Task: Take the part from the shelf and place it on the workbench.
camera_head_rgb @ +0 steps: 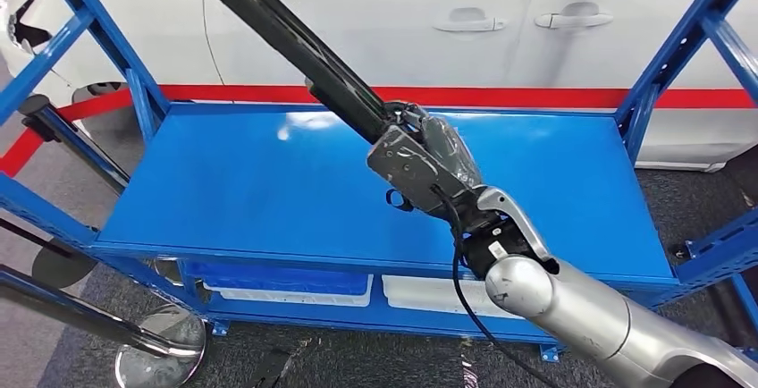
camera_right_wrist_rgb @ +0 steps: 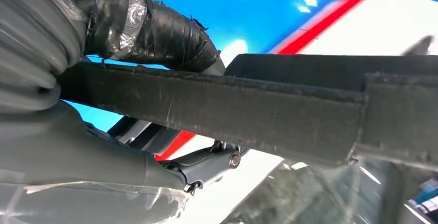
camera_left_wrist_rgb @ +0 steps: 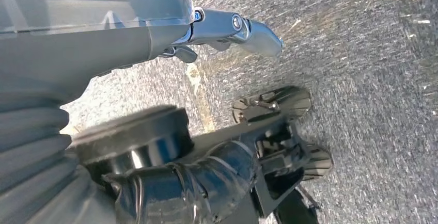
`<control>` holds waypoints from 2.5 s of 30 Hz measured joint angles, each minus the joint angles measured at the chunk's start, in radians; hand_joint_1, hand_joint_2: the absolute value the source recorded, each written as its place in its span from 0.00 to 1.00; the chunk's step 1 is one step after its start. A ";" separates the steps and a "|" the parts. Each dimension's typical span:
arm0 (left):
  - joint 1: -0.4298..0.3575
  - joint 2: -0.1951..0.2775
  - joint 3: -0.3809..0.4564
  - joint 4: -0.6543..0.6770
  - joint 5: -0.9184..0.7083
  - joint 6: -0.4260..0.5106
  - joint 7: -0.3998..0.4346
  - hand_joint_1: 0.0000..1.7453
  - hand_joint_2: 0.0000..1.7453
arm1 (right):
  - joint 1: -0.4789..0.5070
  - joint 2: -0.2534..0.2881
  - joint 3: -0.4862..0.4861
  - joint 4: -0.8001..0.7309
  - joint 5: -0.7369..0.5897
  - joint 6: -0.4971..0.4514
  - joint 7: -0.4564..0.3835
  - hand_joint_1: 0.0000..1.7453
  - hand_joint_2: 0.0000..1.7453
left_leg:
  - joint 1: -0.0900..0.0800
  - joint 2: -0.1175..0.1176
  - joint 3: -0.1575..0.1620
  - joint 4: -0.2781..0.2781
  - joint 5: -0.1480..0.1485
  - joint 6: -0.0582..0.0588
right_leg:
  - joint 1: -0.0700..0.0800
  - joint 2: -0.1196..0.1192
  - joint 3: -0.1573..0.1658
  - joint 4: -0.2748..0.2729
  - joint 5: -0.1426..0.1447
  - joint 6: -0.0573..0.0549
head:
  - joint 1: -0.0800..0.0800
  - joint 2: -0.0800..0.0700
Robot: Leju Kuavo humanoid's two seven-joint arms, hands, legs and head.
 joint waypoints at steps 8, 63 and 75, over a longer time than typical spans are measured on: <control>-0.004 -0.002 -0.001 0.000 -0.002 0.015 0.009 0.00 1.00 | 0.060 0.001 -0.059 -0.078 -0.121 -0.090 -0.091 1.00 1.00 | -0.002 0.000 0.080 -0.030 -0.006 0.012 | 0.006 -0.003 -0.028 0.001 0.030 -0.002 | -0.002 0.000; -0.008 0.085 -0.031 0.002 0.044 0.047 0.160 0.00 1.00 | 0.083 -0.055 -0.186 -0.220 -0.465 -0.208 -0.177 1.00 1.00 | 0.012 0.009 -0.103 0.098 -0.019 -0.007 | -0.017 0.001 0.003 0.036 -0.034 0.003 | 0.007 0.000; -0.020 0.116 -0.031 0.002 0.062 0.046 0.155 0.00 1.00 | 0.080 -0.078 -0.201 -0.232 -0.453 -0.203 -0.184 1.00 1.00 | -0.015 0.007 0.133 -0.121 0.015 0.046 | -0.005 -0.002 -0.073 -0.002 0.073 0.030 | 0.007 0.000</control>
